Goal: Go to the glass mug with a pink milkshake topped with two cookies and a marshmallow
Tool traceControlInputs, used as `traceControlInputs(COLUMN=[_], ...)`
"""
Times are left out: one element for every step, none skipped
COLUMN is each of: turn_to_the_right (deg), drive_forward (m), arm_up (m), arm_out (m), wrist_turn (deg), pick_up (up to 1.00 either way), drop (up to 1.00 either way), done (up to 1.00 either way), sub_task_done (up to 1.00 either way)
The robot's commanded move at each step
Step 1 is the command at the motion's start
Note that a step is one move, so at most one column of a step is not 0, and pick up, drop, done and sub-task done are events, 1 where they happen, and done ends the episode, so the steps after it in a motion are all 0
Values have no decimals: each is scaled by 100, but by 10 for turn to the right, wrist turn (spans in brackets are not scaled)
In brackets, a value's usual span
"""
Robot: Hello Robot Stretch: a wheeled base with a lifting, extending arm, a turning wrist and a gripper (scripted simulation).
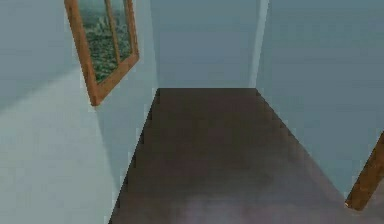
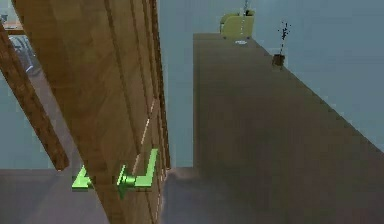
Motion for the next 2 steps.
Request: traceControlInputs(turn_to_the_right=[0, 240], drive_forward=[30, 0], arm_up=[0, 0], arm_out=[0, 0], wrist_turn=[0, 0], pick_up=[0, 0], drop=[0, 0], done=[0, 0], sub_task_done=[0, 0])
